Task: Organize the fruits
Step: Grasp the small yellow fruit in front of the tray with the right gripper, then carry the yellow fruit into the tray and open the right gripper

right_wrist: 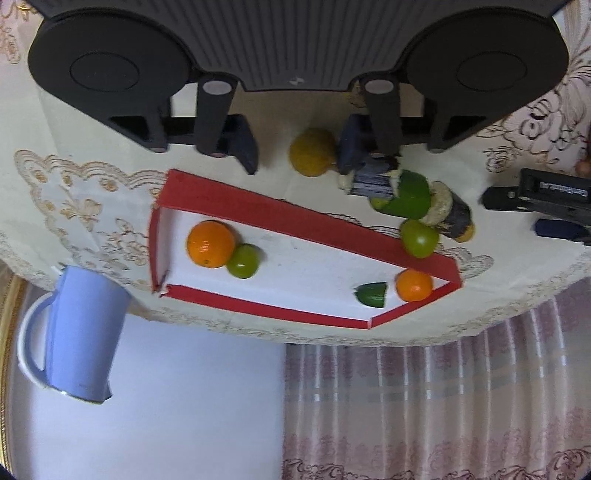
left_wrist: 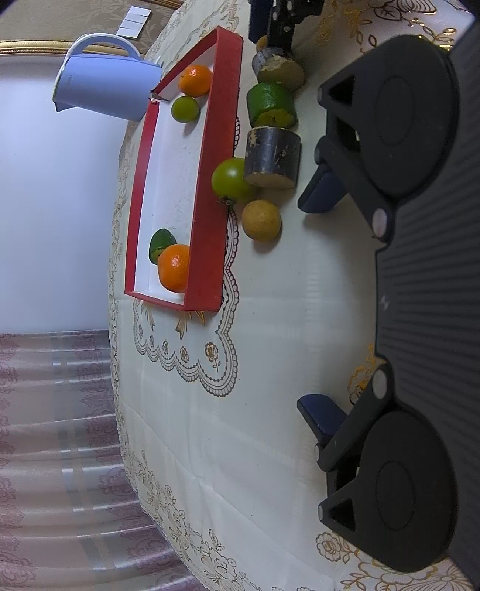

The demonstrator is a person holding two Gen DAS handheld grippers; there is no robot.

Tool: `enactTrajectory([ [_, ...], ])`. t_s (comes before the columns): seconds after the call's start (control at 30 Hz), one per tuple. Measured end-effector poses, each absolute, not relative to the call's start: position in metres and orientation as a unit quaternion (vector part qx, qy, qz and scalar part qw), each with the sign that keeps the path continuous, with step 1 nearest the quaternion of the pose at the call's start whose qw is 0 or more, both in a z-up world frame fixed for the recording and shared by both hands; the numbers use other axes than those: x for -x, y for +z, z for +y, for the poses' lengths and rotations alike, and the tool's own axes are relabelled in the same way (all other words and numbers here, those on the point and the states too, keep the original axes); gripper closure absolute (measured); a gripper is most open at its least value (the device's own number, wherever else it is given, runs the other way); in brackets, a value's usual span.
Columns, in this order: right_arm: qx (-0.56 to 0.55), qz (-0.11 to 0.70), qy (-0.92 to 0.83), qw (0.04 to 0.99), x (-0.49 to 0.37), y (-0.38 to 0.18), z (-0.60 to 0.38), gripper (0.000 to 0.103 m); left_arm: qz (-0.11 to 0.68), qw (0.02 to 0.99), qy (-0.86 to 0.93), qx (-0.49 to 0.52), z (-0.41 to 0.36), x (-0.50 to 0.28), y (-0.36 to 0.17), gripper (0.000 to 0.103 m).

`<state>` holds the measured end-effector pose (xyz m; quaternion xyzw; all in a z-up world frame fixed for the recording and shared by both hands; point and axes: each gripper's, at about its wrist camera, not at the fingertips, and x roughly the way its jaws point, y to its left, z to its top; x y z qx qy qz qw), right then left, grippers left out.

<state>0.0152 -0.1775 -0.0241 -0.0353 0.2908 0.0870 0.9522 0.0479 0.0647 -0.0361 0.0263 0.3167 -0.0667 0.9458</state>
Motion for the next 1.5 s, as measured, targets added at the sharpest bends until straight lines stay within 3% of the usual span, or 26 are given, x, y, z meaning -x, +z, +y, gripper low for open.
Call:
enactTrajectory([
  [0.17,0.018,0.287,0.093,0.953,-0.011,-0.026,-0.178,0.076,0.317,0.946,-0.067,-0.026,0.065,-0.048,-0.036,0.0],
  [0.6,0.016,0.257,0.058,0.965,-0.007,-0.013,-0.185,0.076,0.317,0.946,-0.067,-0.026,0.066,-0.048,-0.036,0.0],
  [0.87,0.036,0.231,0.037,0.972,-0.05,0.011,-0.183,0.076,0.316,0.946,-0.067,-0.026,0.065,-0.048,-0.036,0.0],
  [1.33,0.047,0.283,0.049,0.957,-0.117,-0.018,-0.171,0.076,0.316,0.946,-0.067,-0.026,0.065,-0.048,-0.036,0.0],
  [1.5,0.038,0.267,0.052,0.961,-0.107,-0.013,-0.174,0.068,0.316,0.946,-0.067,-0.026,0.065,-0.047,-0.036,0.0],
])
